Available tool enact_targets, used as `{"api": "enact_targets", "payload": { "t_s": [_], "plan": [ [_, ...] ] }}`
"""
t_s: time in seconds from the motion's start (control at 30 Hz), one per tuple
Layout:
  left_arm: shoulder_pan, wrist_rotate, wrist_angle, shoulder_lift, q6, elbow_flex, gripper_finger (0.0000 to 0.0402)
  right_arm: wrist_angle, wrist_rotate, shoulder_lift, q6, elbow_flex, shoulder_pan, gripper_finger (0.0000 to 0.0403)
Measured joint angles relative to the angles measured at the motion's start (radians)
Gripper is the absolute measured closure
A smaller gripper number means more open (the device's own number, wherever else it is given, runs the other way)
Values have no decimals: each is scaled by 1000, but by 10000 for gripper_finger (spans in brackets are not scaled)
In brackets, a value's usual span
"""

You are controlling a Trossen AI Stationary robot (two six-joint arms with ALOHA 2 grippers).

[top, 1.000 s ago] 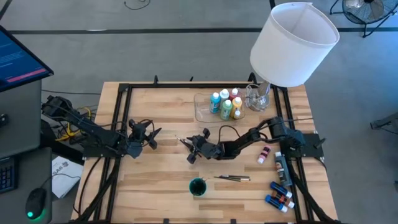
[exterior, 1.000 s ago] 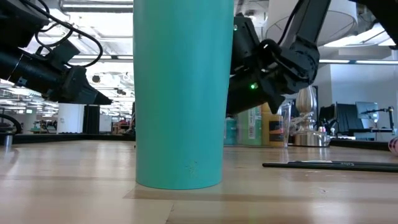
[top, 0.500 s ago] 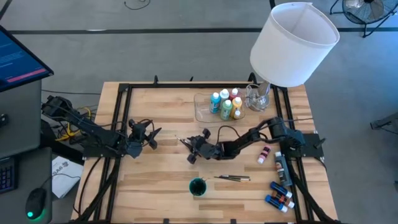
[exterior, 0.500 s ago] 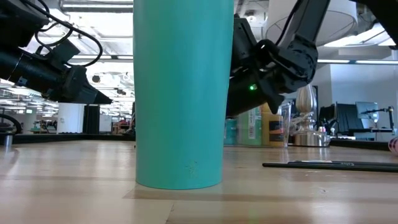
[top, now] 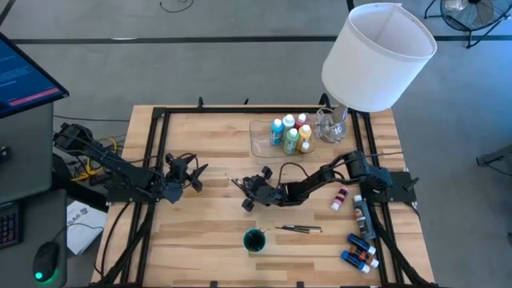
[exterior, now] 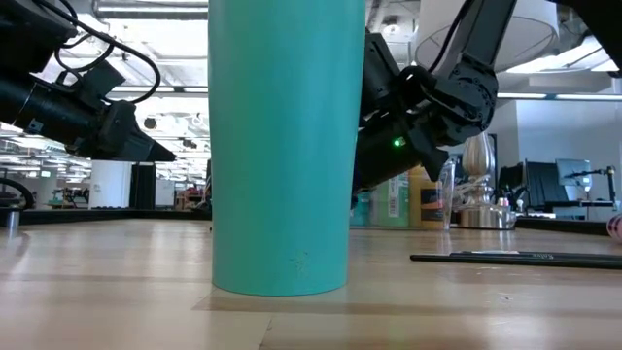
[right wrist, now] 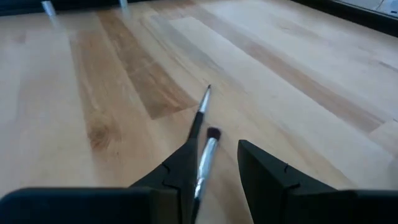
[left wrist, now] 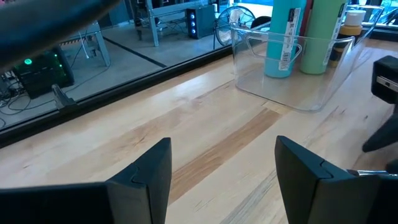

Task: Pick & Place Paint Supplies
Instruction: Put the silver paintbrush into the green cup

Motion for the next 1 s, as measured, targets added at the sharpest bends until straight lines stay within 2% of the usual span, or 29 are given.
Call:
{"api": "enact_targets", "payload": {
  "t_s": [0.6,0.77,1.0],
  "plan": [
    [0,0,2,0,0,0,215,22,-4,0,4,0,10,294],
    [0,1,4,0,0,0,215,8,-78,0,17,6,-9,294],
    [0,3,5,0,0,0,215,-65,-79,0,20,35,-11,294]
  ]
}}
